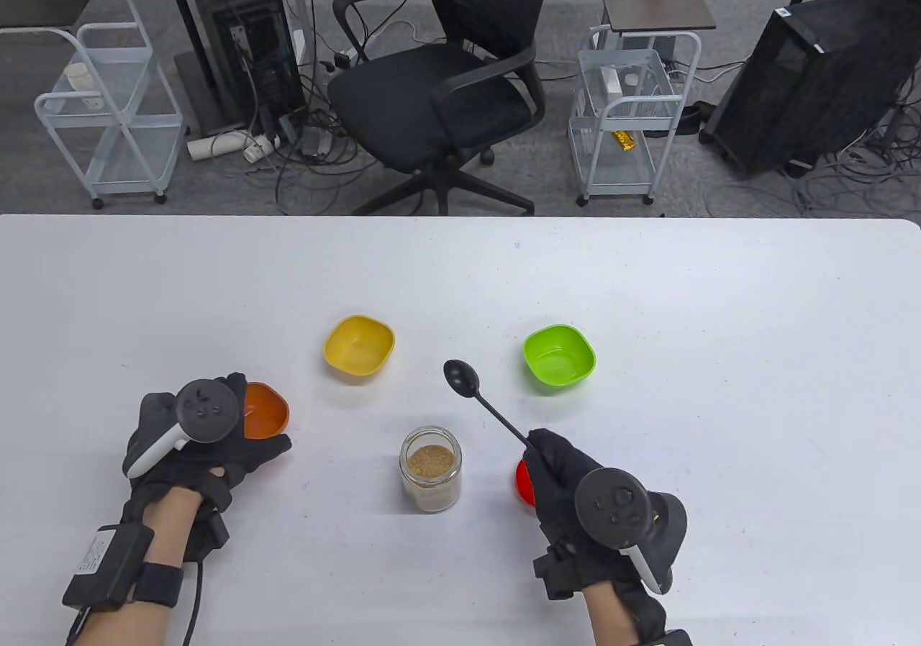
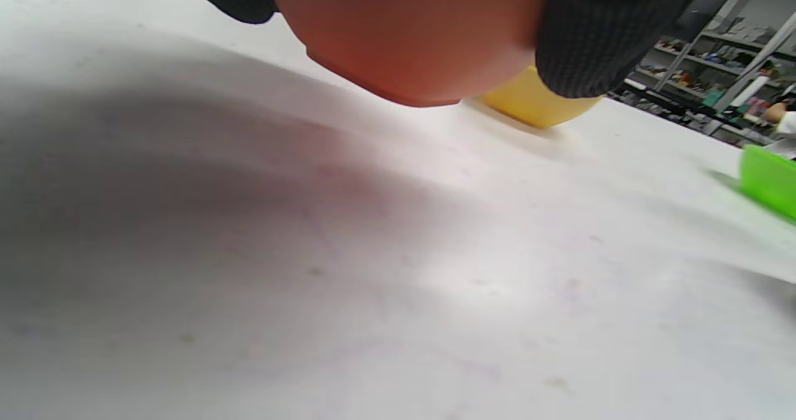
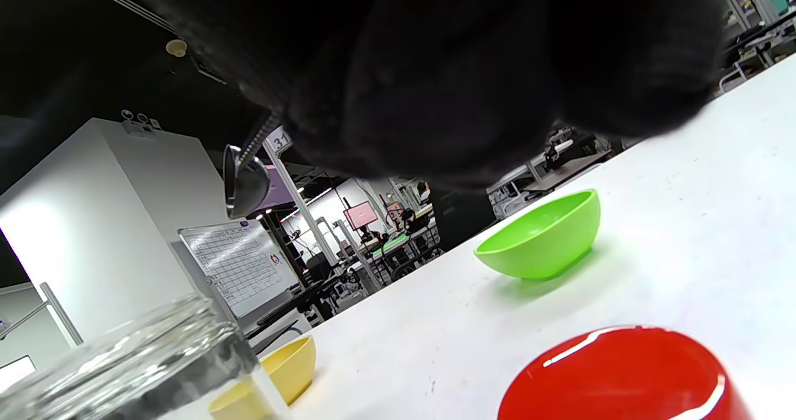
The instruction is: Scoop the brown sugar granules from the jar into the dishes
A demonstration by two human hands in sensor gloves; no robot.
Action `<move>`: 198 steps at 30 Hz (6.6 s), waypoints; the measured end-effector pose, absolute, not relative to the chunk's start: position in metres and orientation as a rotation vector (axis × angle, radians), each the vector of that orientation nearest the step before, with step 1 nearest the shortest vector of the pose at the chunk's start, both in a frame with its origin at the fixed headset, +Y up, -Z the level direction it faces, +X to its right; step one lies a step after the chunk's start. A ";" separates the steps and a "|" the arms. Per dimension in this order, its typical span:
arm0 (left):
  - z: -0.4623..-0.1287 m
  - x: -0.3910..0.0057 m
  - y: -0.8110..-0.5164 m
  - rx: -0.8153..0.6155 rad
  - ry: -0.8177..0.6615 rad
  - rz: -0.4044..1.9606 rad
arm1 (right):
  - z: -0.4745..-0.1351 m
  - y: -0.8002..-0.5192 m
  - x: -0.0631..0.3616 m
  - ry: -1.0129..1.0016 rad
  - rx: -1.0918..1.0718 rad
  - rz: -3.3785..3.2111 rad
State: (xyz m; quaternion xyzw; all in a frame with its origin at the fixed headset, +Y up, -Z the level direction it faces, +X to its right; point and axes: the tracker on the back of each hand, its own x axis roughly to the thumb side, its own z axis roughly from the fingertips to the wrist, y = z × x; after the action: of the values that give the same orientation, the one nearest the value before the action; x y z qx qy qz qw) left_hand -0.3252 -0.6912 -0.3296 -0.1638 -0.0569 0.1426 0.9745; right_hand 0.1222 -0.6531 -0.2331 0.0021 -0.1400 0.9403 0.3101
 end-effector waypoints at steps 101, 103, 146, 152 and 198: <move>-0.270 -0.247 -0.690 -0.288 -0.258 0.133 | -0.330 -0.585 0.048 0.835 0.348 2.800; -0.269 -0.247 -0.690 -0.288 -0.259 0.133 | -0.331 -0.586 0.053 0.839 0.330 2.769; -0.269 -0.249 -0.691 -0.313 -0.328 0.212 | -0.314 -0.566 0.070 0.636 0.337 2.512; -0.268 -0.250 -0.689 -0.299 -0.335 0.238 | -0.315 -0.579 0.041 0.628 0.386 2.528; -0.271 -0.268 -0.687 -0.278 -0.284 0.386 | -0.253 -0.600 0.006 -0.723 1.031 2.829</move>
State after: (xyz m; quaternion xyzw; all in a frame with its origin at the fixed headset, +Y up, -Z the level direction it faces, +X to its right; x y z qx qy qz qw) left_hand -0.2680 -0.6866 -0.2712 -0.1374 -0.1403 0.1906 0.9618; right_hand 0.0059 -0.5996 -0.2525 0.3327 -0.2335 0.9134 0.0224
